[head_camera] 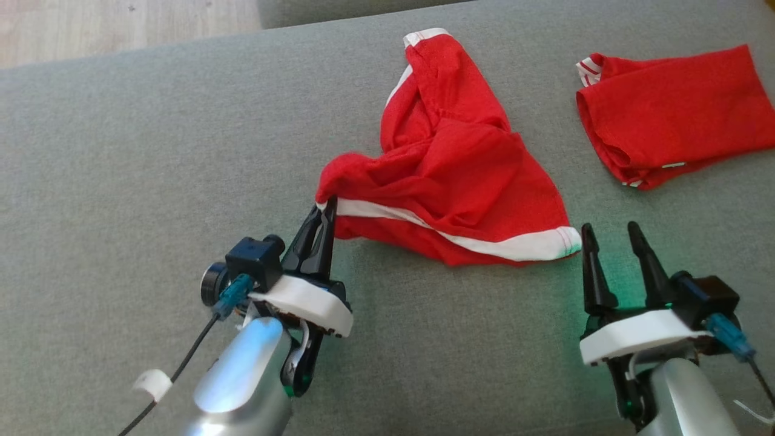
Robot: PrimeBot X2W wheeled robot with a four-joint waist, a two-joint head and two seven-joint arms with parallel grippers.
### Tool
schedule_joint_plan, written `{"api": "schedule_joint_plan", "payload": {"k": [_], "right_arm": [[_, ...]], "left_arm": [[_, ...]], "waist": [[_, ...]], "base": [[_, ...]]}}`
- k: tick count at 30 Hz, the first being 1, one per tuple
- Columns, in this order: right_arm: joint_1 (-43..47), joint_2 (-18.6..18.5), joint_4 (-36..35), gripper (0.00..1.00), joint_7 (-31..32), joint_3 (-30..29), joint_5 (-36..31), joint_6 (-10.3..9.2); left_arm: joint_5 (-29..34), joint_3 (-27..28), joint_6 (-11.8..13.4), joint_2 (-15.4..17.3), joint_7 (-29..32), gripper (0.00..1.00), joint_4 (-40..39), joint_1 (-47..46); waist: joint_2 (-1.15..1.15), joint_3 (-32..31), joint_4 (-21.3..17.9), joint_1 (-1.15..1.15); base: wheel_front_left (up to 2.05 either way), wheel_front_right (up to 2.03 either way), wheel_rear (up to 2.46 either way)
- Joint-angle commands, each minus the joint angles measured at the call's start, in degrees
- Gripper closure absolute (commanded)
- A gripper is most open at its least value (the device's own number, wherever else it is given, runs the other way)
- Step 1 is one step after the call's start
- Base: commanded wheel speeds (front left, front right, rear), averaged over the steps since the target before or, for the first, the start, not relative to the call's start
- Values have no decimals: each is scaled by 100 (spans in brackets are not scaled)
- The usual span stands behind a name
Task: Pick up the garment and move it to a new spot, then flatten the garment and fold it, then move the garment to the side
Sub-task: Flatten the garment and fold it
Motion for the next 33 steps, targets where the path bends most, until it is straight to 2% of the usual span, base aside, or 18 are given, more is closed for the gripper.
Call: {"api": "schedule_joint_plan", "payload": {"k": [1, 10, 29, 30, 31, 32, 33], "right_arm": [[-118, -17, -102, 0, 33, 205, -1, -4], [-197, -17, 177, 0, 366, 416, 36, -4], [-595, -17, 836, 0, 720, 845, 404, -4], [-609, -17, 858, 25, 725, 861, 415, -4], [-623, -17, 881, 75, 725, 873, 422, -4], [-638, -17, 903, 100, 725, 888, 424, -4], [-655, -17, 922, 100, 724, 905, 418, -4]], "left_arm": [[88, 235, 49, 114, -68, 100, -311, -71], [339, 323, 96, 130, -78, 100, -797, 114], [460, 345, 46, 101, -79, 100, -821, 136], [461, 349, 44, 100, -79, 100, -819, 135], [463, 353, 43, 98, -79, 100, -816, 136], [464, 358, 42, 97, -79, 100, -814, 138], [466, 363, 42, 97, -79, 100, -810, 141]], "waist": [[0, -18, 34, 0], [0, -8, 139, 0], [0, 26, 200, 0], [0, 27, 200, 0], [0, 27, 198, 0], [0, 28, 194, 0], [0, 28, 190, 0]], "base": [[0, 0, 0], [0, 0, 0], [0, 0, 0], [0, 0, 0], [0, 0, 0], [0, 0, 0], [0, 0, 0]]}}
